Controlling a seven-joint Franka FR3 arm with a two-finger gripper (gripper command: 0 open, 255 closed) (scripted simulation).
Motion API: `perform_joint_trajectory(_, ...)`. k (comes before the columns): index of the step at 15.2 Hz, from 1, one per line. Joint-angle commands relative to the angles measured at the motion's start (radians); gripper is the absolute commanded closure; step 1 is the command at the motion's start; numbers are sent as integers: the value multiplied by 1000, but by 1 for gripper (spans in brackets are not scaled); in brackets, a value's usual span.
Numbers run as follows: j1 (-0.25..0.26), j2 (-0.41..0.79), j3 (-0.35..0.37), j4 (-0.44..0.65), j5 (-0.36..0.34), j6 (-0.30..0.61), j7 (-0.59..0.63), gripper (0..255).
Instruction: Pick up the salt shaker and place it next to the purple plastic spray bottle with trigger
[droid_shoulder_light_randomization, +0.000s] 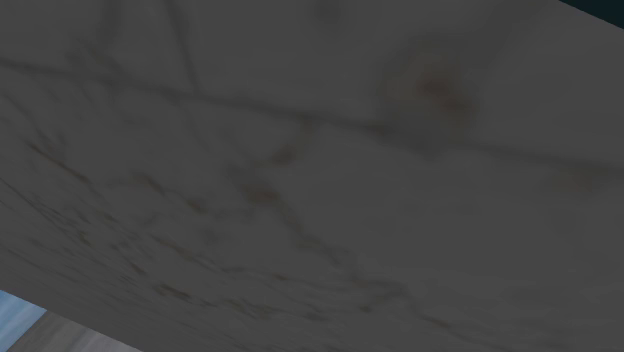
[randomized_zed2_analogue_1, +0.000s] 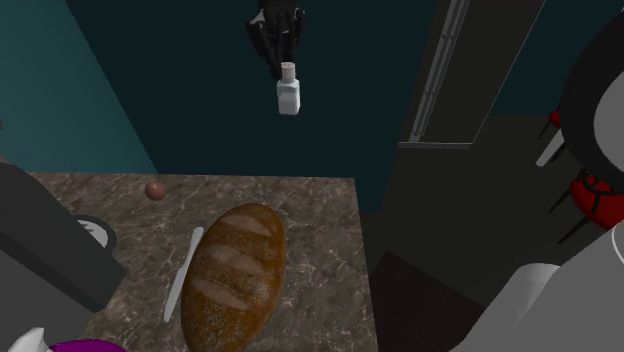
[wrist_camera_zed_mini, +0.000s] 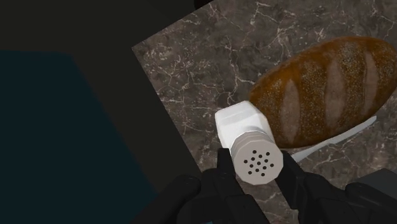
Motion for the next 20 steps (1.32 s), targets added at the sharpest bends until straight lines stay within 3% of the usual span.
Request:
perform_joint_trajectory(1,27,-9,28,-15,0,6,56,255)
perform_joint_trajectory(11,147,42,150,47,5,-10,300,255)
perform_joint_trajectory(20,267,193,246,247,-9,-61,510,255)
